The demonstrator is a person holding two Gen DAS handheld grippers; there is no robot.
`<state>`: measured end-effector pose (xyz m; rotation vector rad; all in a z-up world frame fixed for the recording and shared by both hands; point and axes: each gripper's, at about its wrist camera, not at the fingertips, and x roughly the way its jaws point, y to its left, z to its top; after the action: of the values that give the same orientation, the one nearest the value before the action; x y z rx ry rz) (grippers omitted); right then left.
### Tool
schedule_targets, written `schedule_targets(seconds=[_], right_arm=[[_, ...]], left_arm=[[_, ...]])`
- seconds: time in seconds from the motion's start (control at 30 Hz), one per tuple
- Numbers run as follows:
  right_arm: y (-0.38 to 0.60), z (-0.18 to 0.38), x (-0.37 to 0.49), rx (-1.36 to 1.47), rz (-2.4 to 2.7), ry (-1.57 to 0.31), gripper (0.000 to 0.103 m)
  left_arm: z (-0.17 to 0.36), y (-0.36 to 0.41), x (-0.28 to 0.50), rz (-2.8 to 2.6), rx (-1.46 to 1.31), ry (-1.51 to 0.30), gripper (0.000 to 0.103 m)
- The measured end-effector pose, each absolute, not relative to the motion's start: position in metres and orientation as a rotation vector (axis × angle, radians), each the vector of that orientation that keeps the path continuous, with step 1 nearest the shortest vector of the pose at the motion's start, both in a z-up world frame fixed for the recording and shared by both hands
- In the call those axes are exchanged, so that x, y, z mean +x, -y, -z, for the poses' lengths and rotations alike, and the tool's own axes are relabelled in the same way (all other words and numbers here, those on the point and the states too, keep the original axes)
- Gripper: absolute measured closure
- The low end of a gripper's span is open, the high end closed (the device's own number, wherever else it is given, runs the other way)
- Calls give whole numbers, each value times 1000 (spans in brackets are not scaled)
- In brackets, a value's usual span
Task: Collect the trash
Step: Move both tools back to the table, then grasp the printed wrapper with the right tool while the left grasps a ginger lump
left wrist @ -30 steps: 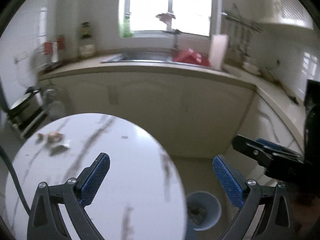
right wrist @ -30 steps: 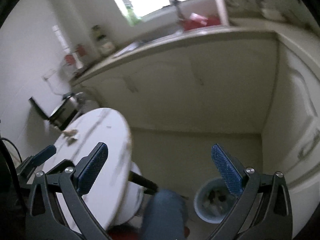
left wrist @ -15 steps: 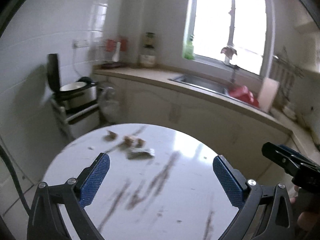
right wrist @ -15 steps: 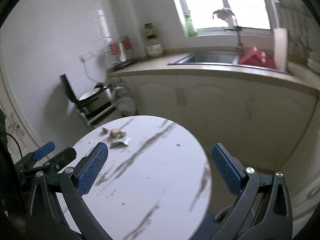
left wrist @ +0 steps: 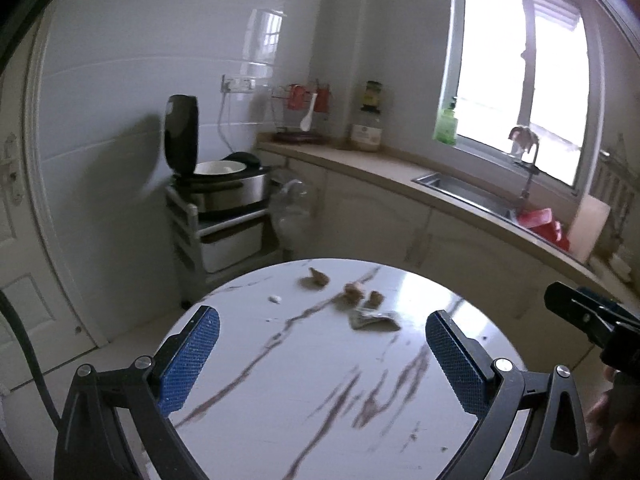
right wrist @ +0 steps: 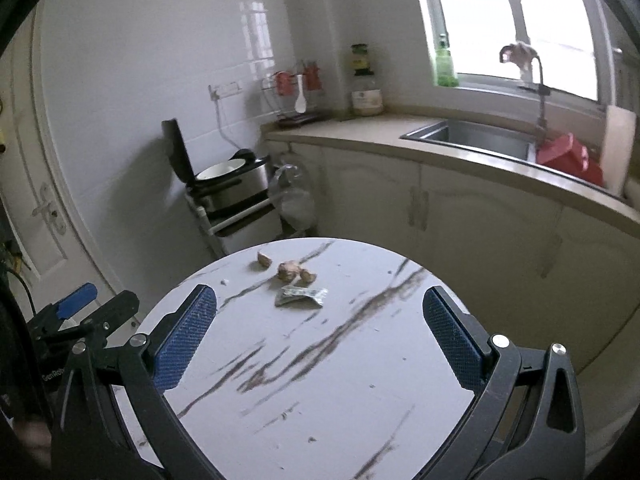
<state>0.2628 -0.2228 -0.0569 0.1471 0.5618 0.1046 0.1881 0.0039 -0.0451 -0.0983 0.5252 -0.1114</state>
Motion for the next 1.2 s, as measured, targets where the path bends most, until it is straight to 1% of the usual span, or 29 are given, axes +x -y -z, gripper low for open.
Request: schedule_targets(seconds=[0.17, 0.43, 0.5, 0.57, 0.7, 0.83, 1.1, 1.13, 1.2], right_arm=[[207, 77, 287, 96, -116, -615, 0], [196, 156, 358, 43, -149, -821, 1], [191, 177, 381, 27, -160, -866, 2], [186, 190, 398, 10, -170, -898, 7], [171, 213, 432, -48, -201, -937, 10], [162, 230, 454, -108, -224, -972, 18], [160, 236, 475, -142, -320, -957, 18], [160, 235, 474, -143, -331, -947, 21], [159, 234, 471, -146, -353, -931, 30]], left_arm=[[57, -7, 212, 79, -108, -573, 1], [80, -3, 275, 67, -110, -671, 1], [87, -2, 295, 67, -112, -692, 1], [93, 1, 317, 62, -111, -716, 1], [107, 3, 351, 67, -105, -751, 1], [118, 8, 385, 69, -100, -776, 1], [136, 15, 434, 71, -95, -805, 1], [136, 15, 440, 70, -94, -806, 1], [139, 18, 447, 71, -91, -808, 1]])
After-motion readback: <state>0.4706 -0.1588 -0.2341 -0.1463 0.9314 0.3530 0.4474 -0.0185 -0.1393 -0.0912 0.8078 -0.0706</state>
